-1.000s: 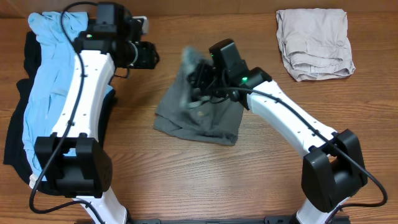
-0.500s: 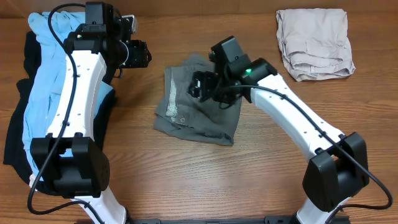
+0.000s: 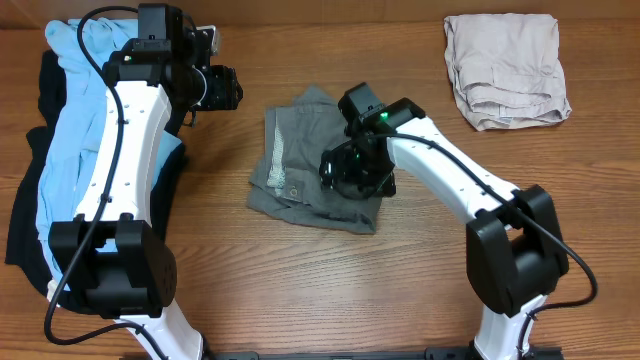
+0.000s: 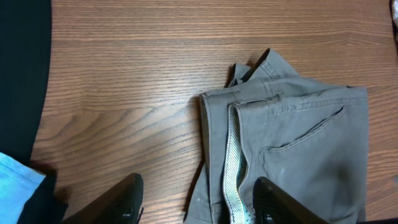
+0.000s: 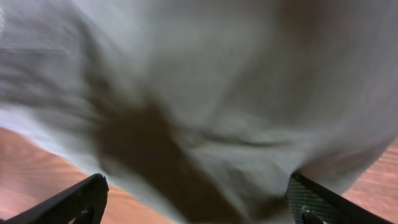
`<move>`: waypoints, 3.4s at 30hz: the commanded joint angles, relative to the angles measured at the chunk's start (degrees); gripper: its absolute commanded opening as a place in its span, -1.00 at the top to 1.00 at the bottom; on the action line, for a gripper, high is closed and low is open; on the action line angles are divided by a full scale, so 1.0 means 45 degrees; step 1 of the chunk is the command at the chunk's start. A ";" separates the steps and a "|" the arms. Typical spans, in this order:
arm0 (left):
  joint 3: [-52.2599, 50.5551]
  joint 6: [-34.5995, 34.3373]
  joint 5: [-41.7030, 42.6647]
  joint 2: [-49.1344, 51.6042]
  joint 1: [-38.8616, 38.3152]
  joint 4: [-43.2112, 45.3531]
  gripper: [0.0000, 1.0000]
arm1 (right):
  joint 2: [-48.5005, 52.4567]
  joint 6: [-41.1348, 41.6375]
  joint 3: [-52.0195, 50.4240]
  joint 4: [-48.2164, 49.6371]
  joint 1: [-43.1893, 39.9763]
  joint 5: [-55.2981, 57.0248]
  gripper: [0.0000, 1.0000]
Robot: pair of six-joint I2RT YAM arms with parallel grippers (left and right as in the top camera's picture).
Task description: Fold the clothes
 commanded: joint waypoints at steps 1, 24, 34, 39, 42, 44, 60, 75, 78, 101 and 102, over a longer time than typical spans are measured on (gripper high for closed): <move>0.0272 0.0073 -0.0170 -0.0214 -0.0087 -0.0024 -0.22 | 0.0272 -0.0427 -0.0068 -0.0403 0.0049 -0.0063 -0.94; 0.0272 0.0063 -0.0500 -0.0185 -0.0092 -0.0223 -0.28 | 0.1239 -0.0316 -0.0578 0.0029 -0.1311 0.2001 -1.00; 0.0272 0.0063 -0.0500 -0.0185 -0.0092 -0.0335 -0.28 | 0.1239 -0.0593 -0.0573 -0.0253 -0.3453 0.2001 -1.00; 0.0272 0.0068 -0.0500 -0.0185 -0.0092 -0.0335 -0.30 | 0.1234 -0.1001 -0.0525 -0.0253 -0.4634 0.1972 -0.99; 0.0272 0.0068 -0.0500 -0.0185 -0.0092 -0.0306 -0.30 | 0.1156 -0.1035 -0.0233 -0.0525 -0.5090 0.1967 -0.99; 0.0272 0.0068 -0.0500 -0.0185 -0.0092 -0.0262 -0.30 | 0.0991 -0.1078 0.0151 -0.0801 -0.5202 0.1967 -0.99; 0.0272 0.0107 -0.1093 -0.0185 -0.0034 0.0257 -0.33 | -0.0670 -0.2453 0.2273 -0.0374 -0.1365 0.3089 -1.00; 0.0272 0.0112 -0.1579 -0.0185 0.0355 0.0189 -0.36 | 0.2186 -0.2127 0.2273 0.1069 0.1802 0.4682 -1.00; 0.0272 0.0112 -0.1846 -0.0185 0.0355 0.0102 -0.36 | 0.2633 -0.2336 0.2273 0.1341 0.2113 0.4716 -1.00; 0.0272 0.0112 -0.1846 -0.0185 0.0355 -0.0126 -0.35 | 0.3857 -0.0957 0.2895 0.1151 0.2365 0.7164 0.92; 0.0272 0.0112 -0.1846 -0.0185 0.0355 -0.0121 -0.35 | 0.3852 -0.0952 0.3157 0.0816 0.2302 0.7320 0.92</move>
